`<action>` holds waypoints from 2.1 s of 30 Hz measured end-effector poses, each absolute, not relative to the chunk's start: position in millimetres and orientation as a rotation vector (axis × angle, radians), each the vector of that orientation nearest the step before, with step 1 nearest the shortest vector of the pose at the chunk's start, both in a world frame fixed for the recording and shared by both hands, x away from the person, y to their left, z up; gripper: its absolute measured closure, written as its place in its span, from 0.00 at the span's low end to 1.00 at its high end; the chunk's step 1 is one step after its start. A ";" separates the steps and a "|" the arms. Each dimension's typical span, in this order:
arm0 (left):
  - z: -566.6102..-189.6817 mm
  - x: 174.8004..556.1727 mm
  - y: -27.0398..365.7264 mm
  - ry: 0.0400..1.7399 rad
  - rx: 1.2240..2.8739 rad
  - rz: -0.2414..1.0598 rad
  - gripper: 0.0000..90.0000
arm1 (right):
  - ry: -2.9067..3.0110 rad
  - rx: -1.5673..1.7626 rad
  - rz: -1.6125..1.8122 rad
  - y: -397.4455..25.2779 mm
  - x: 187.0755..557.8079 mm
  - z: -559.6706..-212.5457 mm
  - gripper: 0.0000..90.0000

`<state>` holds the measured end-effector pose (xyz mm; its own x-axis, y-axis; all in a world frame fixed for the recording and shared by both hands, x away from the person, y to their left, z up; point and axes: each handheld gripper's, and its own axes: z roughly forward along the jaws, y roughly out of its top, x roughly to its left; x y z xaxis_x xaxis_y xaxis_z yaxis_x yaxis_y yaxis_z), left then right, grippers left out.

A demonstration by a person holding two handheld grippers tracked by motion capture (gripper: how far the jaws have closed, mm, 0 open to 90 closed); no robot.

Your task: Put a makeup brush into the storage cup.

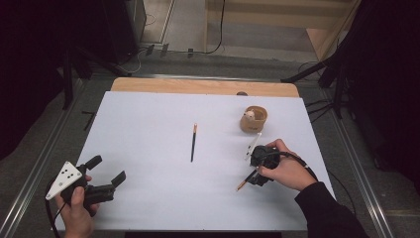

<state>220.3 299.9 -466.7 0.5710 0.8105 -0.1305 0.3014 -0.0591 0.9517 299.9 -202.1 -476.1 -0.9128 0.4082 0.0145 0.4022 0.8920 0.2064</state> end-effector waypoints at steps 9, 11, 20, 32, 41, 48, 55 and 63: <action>-466.8 220.2 300.2 0.951 1.631 0.542 0.00 | 3.034 0.600 0.271 -198.8 298.8 -480.5 0.38; -466.9 220.3 300.1 0.951 1.630 0.541 0.00 | 3.030 0.583 0.257 -197.4 298.2 -481.6 0.41; -466.9 220.2 300.4 0.950 1.631 0.542 0.00 | 3.010 0.561 0.198 -195.2 298.6 -482.0 0.49; -466.8 220.0 299.8 0.947 1.637 0.542 0.00 | 3.059 0.594 0.219 -192.2 299.9 -480.9 0.94; -466.9 220.1 299.7 0.950 1.635 0.542 0.00 | 3.046 0.710 0.251 -196.0 299.5 -481.0 0.94; -467.4 220.4 299.9 0.951 1.638 0.541 0.00 | 3.029 0.722 0.291 -197.2 297.7 -480.2 0.94; -467.4 220.2 299.6 0.950 1.637 0.540 0.00 | 3.000 0.759 0.365 -198.2 296.8 -475.5 0.94; -467.5 220.4 299.8 0.952 1.637 0.540 0.00 | 2.971 0.776 0.454 -199.6 297.8 -468.9 0.94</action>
